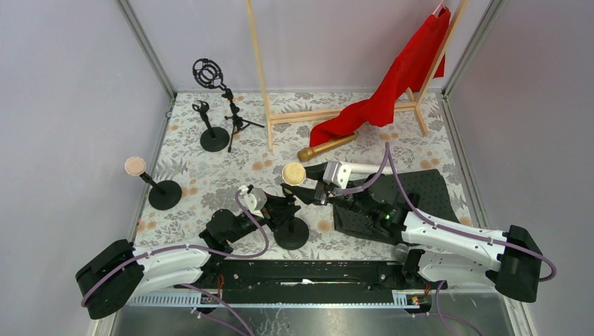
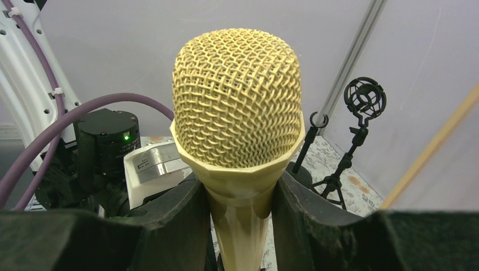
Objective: Attach the microphones to the stand
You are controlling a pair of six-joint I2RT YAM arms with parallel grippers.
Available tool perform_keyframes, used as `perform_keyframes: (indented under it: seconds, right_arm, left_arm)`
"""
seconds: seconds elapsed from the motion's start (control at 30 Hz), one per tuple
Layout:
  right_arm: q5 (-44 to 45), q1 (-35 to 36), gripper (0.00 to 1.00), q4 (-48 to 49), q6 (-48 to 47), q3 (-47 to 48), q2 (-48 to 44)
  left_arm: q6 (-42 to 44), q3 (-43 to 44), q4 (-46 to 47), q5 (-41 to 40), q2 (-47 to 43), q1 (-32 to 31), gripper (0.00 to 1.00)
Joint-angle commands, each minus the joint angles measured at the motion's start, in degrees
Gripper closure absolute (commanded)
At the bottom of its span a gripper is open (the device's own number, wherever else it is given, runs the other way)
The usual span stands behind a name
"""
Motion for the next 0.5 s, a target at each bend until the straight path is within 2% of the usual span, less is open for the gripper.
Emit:
perform_keyframes:
  seconds: [0.0,0.47]
  right_arm:
    - [3.5,0.0,1.00,-17.5,2.9,-6.3,4.9]
    - [5.6,0.8,1.00,-12.8,-3.1,-11.5,7.0]
  left_arm:
    - [3.4,-1.5,-1.9,-3.2,0.6,-0.1,1.00]
    - [2.7,-2.5,-1.0,-3.1,0.4,-0.3,1.00]
